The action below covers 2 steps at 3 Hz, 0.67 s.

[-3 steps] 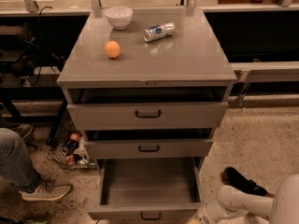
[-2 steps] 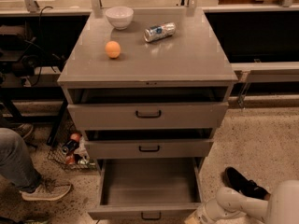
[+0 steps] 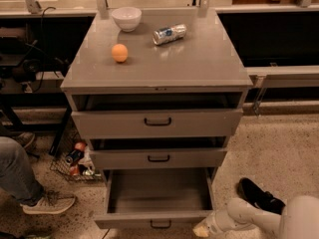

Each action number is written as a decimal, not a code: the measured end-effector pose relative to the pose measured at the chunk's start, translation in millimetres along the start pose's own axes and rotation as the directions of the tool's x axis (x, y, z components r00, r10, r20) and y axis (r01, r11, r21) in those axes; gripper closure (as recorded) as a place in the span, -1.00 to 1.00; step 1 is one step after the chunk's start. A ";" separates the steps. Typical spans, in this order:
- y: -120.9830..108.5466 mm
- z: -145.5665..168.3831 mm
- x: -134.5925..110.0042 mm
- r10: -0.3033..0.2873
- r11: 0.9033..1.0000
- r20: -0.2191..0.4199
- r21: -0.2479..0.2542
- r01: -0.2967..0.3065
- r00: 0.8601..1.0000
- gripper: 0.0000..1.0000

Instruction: Close bottom drawer

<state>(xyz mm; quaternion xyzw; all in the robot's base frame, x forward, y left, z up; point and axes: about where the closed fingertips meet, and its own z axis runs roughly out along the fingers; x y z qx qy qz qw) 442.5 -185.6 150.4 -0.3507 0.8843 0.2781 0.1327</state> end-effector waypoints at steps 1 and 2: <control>-5.0 3.7 -9.1 -0.011 1.000 0.025 0.009 0.011 1.000 1.00; -19.2 10.6 -45.7 -0.048 0.998 0.108 0.041 0.044 0.993 1.00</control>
Offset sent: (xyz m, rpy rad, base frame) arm 0.0941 0.0339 0.0130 0.0831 -0.2238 -0.0483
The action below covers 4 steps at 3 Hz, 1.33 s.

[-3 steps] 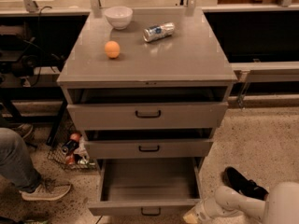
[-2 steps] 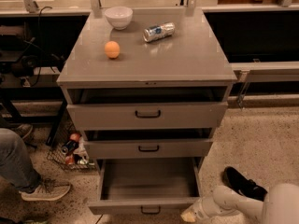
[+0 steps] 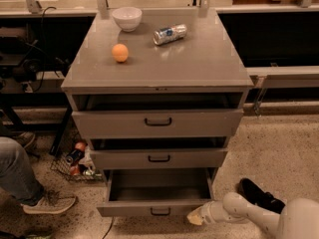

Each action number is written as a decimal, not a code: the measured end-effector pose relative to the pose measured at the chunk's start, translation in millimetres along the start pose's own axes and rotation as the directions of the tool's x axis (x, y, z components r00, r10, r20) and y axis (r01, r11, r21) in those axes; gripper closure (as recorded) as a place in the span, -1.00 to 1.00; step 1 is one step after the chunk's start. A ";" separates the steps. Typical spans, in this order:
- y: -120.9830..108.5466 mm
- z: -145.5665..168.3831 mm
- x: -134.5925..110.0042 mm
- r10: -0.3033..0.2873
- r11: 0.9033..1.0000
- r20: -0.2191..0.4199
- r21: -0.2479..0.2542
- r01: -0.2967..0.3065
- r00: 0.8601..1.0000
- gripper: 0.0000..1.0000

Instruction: Close bottom drawer

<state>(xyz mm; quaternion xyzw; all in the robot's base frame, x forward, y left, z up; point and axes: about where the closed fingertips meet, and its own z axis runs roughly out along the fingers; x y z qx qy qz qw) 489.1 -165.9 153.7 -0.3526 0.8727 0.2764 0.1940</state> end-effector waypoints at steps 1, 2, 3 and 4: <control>0.1 0.1 0.0 0.000 1.000 0.000 0.000 0.000 1.000 1.00; -11.5 0.6 -5.5 0.019 0.998 0.064 0.051 -0.022 0.998 1.00; -33.3 0.8 -18.8 0.023 0.992 0.178 0.120 -0.045 0.984 1.00; -47.3 1.4 -30.4 0.008 0.988 0.233 0.146 -0.043 0.972 1.00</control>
Offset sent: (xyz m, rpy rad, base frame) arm 0.0517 -0.0254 0.0007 0.0526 -0.2223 -0.2755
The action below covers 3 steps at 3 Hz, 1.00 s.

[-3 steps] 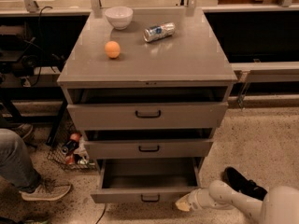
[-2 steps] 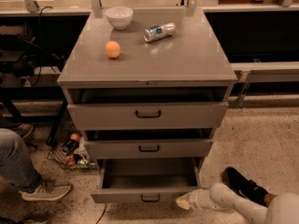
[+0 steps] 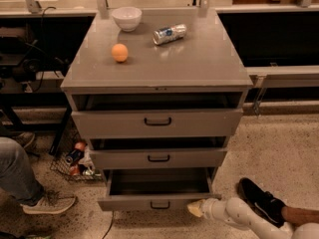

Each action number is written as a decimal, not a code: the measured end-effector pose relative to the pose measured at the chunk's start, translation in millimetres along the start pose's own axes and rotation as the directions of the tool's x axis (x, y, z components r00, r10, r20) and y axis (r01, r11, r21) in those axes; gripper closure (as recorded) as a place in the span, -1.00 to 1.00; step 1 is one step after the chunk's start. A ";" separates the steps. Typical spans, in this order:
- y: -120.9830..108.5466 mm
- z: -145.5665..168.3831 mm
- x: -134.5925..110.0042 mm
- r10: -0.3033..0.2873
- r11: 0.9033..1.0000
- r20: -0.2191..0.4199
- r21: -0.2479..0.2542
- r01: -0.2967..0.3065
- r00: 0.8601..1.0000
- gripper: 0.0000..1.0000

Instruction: Close bottom drawer

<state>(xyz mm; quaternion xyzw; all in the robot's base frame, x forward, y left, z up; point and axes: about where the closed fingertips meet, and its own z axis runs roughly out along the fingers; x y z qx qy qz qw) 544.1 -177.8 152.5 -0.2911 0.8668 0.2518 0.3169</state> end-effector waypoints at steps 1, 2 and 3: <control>-8.7 5.6 -9.7 -0.009 1.000 0.049 0.014 0.008 0.999 1.00; -29.3 16.0 -33.8 -0.034 0.999 0.136 0.036 0.029 0.990 1.00; -30.0 16.1 -35.0 -0.036 0.999 0.142 0.037 0.031 0.989 1.00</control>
Offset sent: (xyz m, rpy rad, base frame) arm 0.1191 -0.0065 0.0199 0.1289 -0.3109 -0.0867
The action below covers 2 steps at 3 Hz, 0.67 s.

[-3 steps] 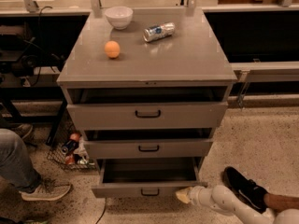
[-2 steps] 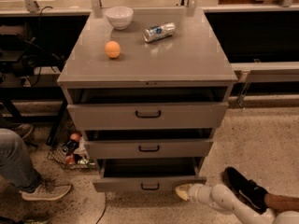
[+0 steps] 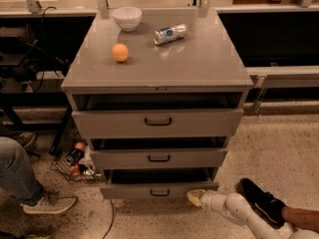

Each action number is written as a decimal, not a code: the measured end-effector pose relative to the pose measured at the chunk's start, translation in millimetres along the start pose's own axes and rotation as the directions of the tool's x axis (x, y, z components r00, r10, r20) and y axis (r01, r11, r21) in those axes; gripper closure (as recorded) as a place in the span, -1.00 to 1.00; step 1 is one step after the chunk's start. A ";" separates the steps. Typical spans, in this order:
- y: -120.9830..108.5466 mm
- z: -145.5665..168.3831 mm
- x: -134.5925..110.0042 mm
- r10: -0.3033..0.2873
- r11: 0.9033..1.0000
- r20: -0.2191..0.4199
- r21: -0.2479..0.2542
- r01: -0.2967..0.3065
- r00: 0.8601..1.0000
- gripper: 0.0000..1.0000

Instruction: Close bottom drawer

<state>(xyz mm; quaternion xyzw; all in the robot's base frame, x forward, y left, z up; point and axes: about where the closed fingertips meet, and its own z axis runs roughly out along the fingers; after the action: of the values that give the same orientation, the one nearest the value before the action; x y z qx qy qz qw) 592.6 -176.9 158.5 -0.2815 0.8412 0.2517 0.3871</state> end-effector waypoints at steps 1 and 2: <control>-16.2 13.3 -22.0 -0.022 1.000 0.068 0.006 0.022 0.997 1.00; -15.4 12.5 -21.2 -0.022 1.000 0.068 0.006 0.022 0.997 1.00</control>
Offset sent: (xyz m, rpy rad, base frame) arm 0.0966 0.0033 0.0242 0.1066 -0.2109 -0.0200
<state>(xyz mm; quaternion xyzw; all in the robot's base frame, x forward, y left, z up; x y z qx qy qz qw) 620.7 -173.9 165.0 -0.2809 0.8249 0.2548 0.4191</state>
